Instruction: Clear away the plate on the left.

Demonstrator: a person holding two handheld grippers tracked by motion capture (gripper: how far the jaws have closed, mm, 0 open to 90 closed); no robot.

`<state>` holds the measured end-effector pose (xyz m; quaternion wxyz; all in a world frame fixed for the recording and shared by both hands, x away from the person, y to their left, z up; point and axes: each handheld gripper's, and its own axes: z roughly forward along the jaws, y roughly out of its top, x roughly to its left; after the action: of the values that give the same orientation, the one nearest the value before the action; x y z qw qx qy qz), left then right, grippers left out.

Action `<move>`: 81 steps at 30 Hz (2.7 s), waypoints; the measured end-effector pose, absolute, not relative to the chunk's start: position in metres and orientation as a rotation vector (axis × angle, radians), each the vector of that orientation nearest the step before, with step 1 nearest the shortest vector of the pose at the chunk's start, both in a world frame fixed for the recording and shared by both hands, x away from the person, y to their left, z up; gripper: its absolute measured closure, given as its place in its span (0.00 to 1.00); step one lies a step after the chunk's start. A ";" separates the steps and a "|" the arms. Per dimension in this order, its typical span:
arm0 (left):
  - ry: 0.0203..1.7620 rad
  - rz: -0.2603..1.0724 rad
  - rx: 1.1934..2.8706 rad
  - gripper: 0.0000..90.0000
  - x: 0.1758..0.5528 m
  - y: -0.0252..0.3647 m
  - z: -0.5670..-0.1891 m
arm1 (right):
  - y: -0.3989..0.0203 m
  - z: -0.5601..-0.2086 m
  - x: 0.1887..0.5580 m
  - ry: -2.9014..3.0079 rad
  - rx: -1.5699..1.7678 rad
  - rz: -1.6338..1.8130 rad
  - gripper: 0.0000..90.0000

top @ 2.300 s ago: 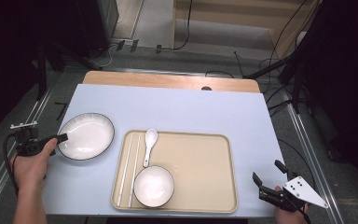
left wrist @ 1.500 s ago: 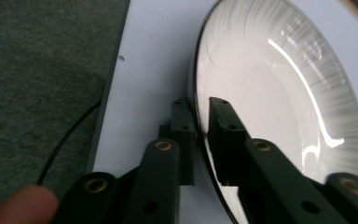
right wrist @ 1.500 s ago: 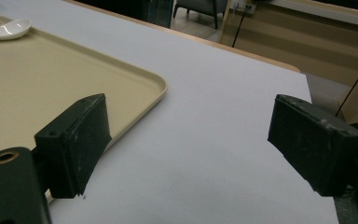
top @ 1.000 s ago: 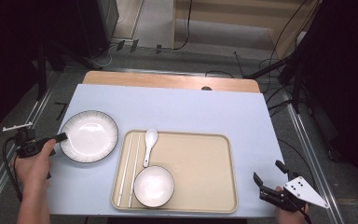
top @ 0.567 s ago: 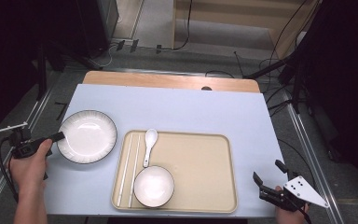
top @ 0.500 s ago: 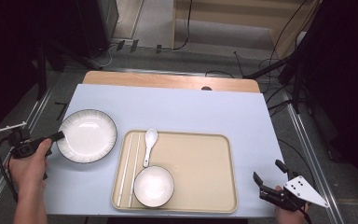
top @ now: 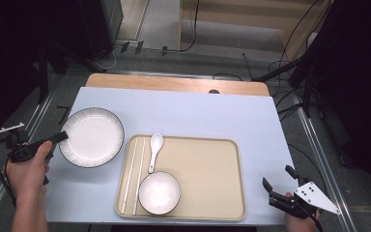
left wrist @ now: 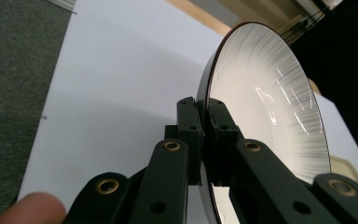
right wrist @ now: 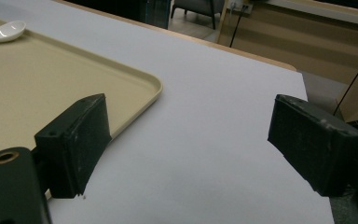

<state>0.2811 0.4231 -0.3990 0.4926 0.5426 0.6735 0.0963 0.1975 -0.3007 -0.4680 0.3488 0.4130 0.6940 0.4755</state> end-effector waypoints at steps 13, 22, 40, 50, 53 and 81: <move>1.580 0.239 1.343 0.96 0.279 0.407 -0.387 | -0.299 -0.469 0.199 1.806 1.070 1.235 0.14; 1.541 0.214 1.408 0.96 0.288 0.381 -0.385 | -0.297 -0.467 0.200 1.801 1.057 1.248 0.14; 1.448 0.147 1.489 0.96 0.316 0.326 -0.373 | -0.299 -0.466 0.200 1.799 1.054 1.248 0.14; 1.406 0.096 1.535 0.96 0.331 0.295 -0.379 | -0.299 -0.467 0.200 1.800 1.057 1.248 0.14; 1.397 0.068 1.534 0.96 0.334 0.286 -0.382 | -0.299 -0.468 0.201 1.796 1.063 1.243 0.14; 1.316 -0.081 1.688 0.96 0.364 0.190 -0.407 | -0.301 -0.466 0.200 1.793 1.053 1.260 0.14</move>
<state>0.3645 0.1900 -0.4066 0.4794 0.6916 0.5392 -0.0333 0.2000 -0.3009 -0.4656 0.3479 0.4059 0.6913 0.4861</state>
